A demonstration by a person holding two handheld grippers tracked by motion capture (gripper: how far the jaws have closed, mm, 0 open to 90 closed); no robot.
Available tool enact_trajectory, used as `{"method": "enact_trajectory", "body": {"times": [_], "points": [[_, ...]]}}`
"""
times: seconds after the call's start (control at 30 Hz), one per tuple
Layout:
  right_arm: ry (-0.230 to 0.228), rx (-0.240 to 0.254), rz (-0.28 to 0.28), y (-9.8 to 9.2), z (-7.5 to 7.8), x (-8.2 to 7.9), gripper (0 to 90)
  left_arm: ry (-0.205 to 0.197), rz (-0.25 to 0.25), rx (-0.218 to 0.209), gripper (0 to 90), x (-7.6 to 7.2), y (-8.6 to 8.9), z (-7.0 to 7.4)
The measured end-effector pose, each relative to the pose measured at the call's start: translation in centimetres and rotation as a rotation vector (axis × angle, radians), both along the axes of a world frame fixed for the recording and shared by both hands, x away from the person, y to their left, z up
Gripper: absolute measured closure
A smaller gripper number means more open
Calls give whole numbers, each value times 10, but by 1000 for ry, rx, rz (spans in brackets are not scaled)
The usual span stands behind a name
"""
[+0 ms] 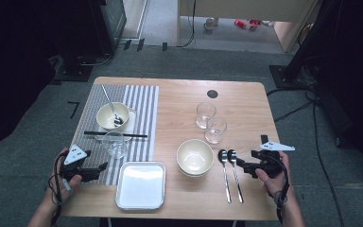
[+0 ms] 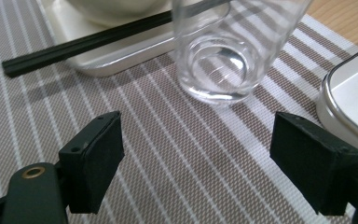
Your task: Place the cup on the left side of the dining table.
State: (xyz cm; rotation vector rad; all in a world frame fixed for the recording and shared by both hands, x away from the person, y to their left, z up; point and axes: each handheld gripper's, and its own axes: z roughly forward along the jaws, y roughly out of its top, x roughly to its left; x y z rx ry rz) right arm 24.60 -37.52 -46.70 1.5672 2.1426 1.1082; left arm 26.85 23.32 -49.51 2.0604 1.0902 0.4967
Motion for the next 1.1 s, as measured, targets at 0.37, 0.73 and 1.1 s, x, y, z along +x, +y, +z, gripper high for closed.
{"method": "enact_trajectory", "body": {"times": [0.37,0.73,1.1], "points": [[-17,-39,-31,-20,-1,-26,219,7,76,-4,176,-18,23,-4],[-12,-44,-89,-45,-13,-46,149,16,142,-7,176,-32,43,-12],[9,-74,-192,-66,-34,-59,133,32,183,8,176,-36,49,-20]]}}
